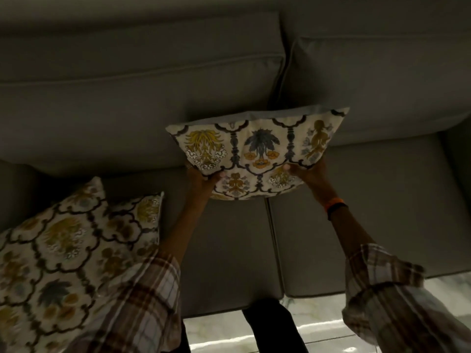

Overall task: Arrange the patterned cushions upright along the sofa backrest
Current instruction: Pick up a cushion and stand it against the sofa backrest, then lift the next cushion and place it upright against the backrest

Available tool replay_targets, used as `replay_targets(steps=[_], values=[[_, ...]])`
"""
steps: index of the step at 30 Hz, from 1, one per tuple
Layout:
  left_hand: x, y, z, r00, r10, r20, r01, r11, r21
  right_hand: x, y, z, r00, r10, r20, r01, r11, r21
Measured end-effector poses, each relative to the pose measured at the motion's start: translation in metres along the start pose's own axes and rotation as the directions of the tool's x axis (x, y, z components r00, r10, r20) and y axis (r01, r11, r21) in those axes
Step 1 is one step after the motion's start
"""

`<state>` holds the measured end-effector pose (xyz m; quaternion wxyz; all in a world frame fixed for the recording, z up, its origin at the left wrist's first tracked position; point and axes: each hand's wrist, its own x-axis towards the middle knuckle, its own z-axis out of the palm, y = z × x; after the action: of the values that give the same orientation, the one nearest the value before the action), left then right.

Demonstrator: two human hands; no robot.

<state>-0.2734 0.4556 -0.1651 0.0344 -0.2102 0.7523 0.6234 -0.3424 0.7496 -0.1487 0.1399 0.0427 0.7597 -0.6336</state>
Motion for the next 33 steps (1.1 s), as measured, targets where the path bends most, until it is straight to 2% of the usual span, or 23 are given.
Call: replay_targets(steps=[3, 6, 8, 11, 13, 15, 17, 18, 20, 22, 24, 27, 29, 31, 33], values=[[0.011, -0.021, 0.018, 0.998, -0.049, 0.042, 0.048, 0.998, 0.043, 0.018, 0.036, -0.019, 0.999, 0.042, 0.033, -0.041, 0.998, -0.046], [0.015, -0.025, 0.028, 0.998, 0.002, 0.055, -0.005, 0.998, 0.056, 0.022, 0.057, -0.031, 0.997, 0.065, 0.039, -0.061, 0.994, -0.093], [0.016, -0.020, 0.031, 1.000, 0.023, 0.015, -0.024, 0.998, 0.062, 0.024, 0.061, -0.032, 0.998, 0.061, -0.012, -0.062, 0.994, -0.088], [0.019, -0.026, 0.026, 0.999, 0.017, -0.033, -0.014, 0.996, 0.091, 0.015, 0.053, -0.021, 0.991, 0.051, -0.120, -0.058, 0.997, -0.053], [0.017, -0.034, 0.020, 0.997, -0.020, -0.071, 0.032, 0.987, 0.160, -0.004, 0.052, -0.004, 0.966, 0.075, -0.249, -0.098, 0.992, -0.080], [0.001, -0.029, 0.012, 0.993, -0.057, -0.101, 0.082, 0.961, 0.264, -0.032, 0.051, 0.024, 0.905, 0.149, -0.398, -0.235, 0.956, -0.176], [-0.024, -0.019, -0.006, 0.989, -0.040, -0.145, 0.095, 0.913, 0.396, -0.065, 0.051, 0.066, 0.864, 0.181, -0.469, -0.372, 0.858, -0.353], [-0.037, -0.019, -0.019, 0.988, -0.007, -0.152, 0.082, 0.866, 0.493, -0.082, 0.048, 0.091, 0.883, 0.173, -0.437, -0.383, 0.803, -0.456], [-0.060, -0.025, -0.052, 0.989, 0.121, -0.089, -0.033, 0.752, 0.658, -0.110, 0.044, 0.144, 0.940, 0.190, -0.284, -0.330, 0.723, -0.607], [-0.077, -0.047, -0.099, 0.979, 0.206, -0.001, -0.135, 0.649, 0.749, -0.131, 0.034, 0.207, 0.972, 0.204, -0.114, -0.227, 0.710, -0.667], [-0.093, -0.068, -0.156, 0.983, 0.182, -0.010, -0.102, 0.596, 0.797, -0.149, 0.022, 0.276, 0.986, 0.165, 0.013, -0.114, 0.736, -0.667], [-0.127, -0.097, -0.248, 0.983, 0.138, -0.122, 0.014, 0.605, 0.796, -0.170, 0.010, 0.376, 0.976, 0.162, 0.142, -0.041, 0.787, -0.616], [-0.153, -0.120, -0.316, 0.960, 0.100, -0.263, 0.131, 0.668, 0.732, -0.187, 0.001, 0.439, 0.958, 0.210, 0.195, -0.063, 0.819, -0.571], [-0.172, -0.145, -0.375, 0.902, -0.018, -0.431, 0.299, 0.747, 0.594, -0.201, -0.003, 0.485, 0.944, 0.253, 0.213, -0.110, 0.847, -0.520], [-0.186, -0.170, -0.422, 0.845, -0.172, -0.506, 0.419, 0.801, 0.427, -0.211, -0.002, 0.517, 0.930, 0.304, 0.207, -0.168, 0.851, -0.497]])
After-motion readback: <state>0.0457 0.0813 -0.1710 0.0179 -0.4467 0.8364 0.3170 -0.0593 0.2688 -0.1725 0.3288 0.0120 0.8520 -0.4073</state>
